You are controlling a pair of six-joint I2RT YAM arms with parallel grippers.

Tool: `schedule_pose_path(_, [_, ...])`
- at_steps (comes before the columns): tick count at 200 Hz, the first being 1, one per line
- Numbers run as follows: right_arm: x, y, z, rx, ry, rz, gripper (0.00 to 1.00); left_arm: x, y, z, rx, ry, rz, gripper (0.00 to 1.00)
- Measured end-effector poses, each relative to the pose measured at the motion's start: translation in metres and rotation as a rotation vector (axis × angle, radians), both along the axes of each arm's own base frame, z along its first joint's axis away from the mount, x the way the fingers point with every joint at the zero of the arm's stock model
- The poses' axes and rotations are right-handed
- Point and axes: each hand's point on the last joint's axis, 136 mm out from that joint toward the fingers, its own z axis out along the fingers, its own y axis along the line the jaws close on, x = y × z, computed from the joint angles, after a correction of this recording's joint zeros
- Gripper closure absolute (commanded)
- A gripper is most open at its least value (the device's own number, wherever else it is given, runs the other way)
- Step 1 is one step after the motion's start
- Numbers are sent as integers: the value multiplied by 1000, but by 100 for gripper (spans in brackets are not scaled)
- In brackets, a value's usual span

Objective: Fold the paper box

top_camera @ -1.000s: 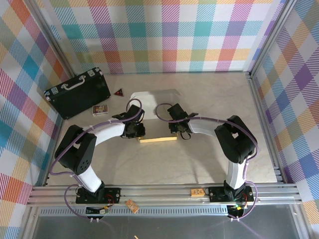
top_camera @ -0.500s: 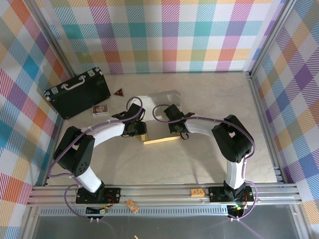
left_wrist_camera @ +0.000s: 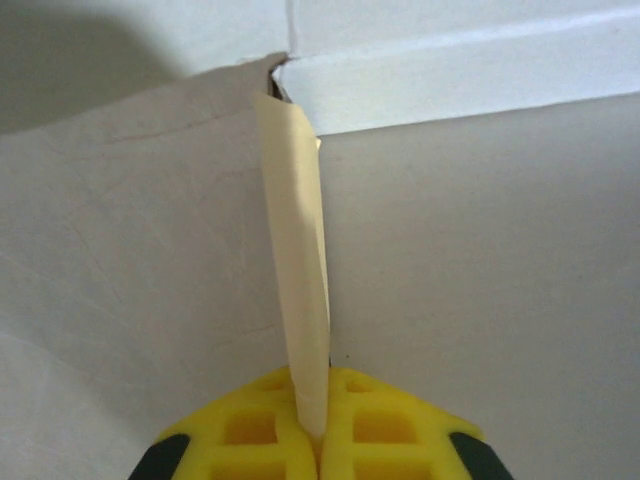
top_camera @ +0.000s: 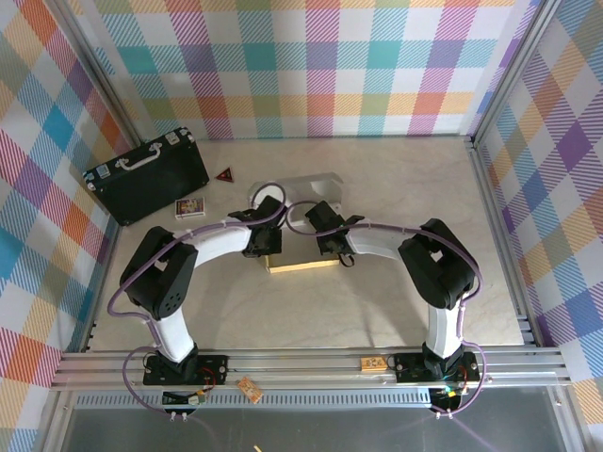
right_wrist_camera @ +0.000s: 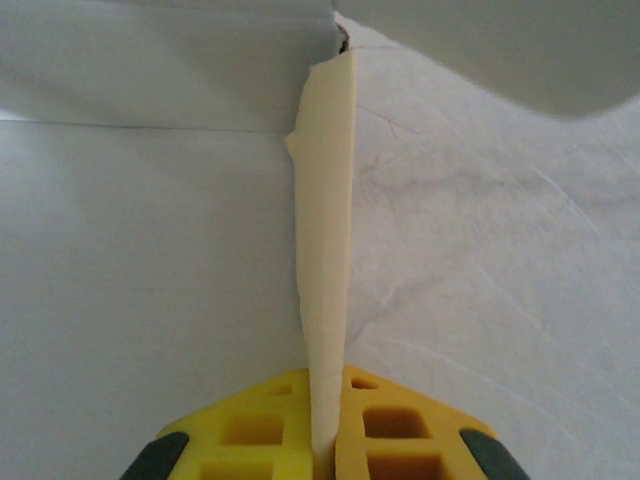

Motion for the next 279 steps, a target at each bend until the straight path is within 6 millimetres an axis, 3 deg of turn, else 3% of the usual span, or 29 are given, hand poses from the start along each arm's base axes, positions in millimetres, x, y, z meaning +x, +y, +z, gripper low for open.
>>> schedule_pose_path(48, [-7, -3, 1, -14, -17, -60, 100, 1, -2, 0, 114, -4, -16, 100])
schedule_pose_path(60, [-8, -3, 1, -11, -17, -62, 100, 0, -2, 0, 113, -2, -16, 94])
schedule_pose_path(70, [-8, -3, 1, -11, -17, -62, 100, 0, -2, 1, 109, -1, -18, 78])
schedule_pose_path(82, [-8, -3, 1, -13, -18, -61, 100, -4, 0, 2, 114, 9, -13, 68])
schedule_pose_path(102, [-8, -3, 1, -17, -17, -56, 100, -11, 6, 8, 128, 26, -19, 62])
schedule_pose_path(121, [-9, -3, 1, -20, -17, -53, 100, -14, 7, 28, 110, 1, -19, 60])
schedule_pose_path(144, [-9, -3, 1, -22, -16, -53, 100, -15, 7, 48, 81, -35, -17, 50])
schedule_pose_path(175, [-9, -3, -1, -33, -10, -36, 62, -21, 3, 47, 30, -34, -25, 42])
schedule_pose_path(201, [-11, 0, -4, -34, 4, 5, 38, -34, 2, 38, -21, -20, -42, 41])
schedule_pose_path(214, [-13, 2, -3, -20, 3, 32, 29, -42, 2, 43, -71, -50, -53, 34])
schedule_pose_path(237, [-23, 7, 6, 17, 18, 104, 24, -49, 3, 77, -204, -195, -76, 25])
schedule_pose_path(261, [-26, 14, 26, 72, 0, 157, 22, -50, 7, 119, -352, -387, -99, 23])
schedule_pose_path(279, [-27, 20, 39, 133, -4, 192, 24, -51, 15, 137, -421, -494, -101, 23])
